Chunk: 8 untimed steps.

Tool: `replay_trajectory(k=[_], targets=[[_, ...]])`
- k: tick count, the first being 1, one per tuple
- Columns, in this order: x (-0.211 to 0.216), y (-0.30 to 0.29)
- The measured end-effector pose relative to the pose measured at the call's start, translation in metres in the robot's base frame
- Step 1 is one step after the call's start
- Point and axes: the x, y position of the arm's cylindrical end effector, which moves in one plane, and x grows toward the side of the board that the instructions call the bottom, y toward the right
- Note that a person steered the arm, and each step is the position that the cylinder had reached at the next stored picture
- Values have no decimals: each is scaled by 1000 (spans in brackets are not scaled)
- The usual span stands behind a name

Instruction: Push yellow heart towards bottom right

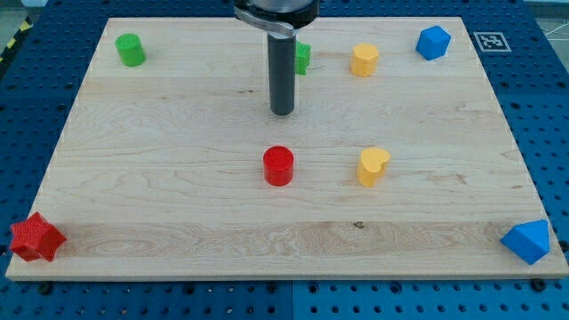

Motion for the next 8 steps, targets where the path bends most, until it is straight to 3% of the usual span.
replay_trajectory(k=[1, 2, 3, 4, 6, 7, 8], targets=[[5, 13], [50, 71], [69, 83], [148, 128], [172, 124], [222, 121], [222, 123]])
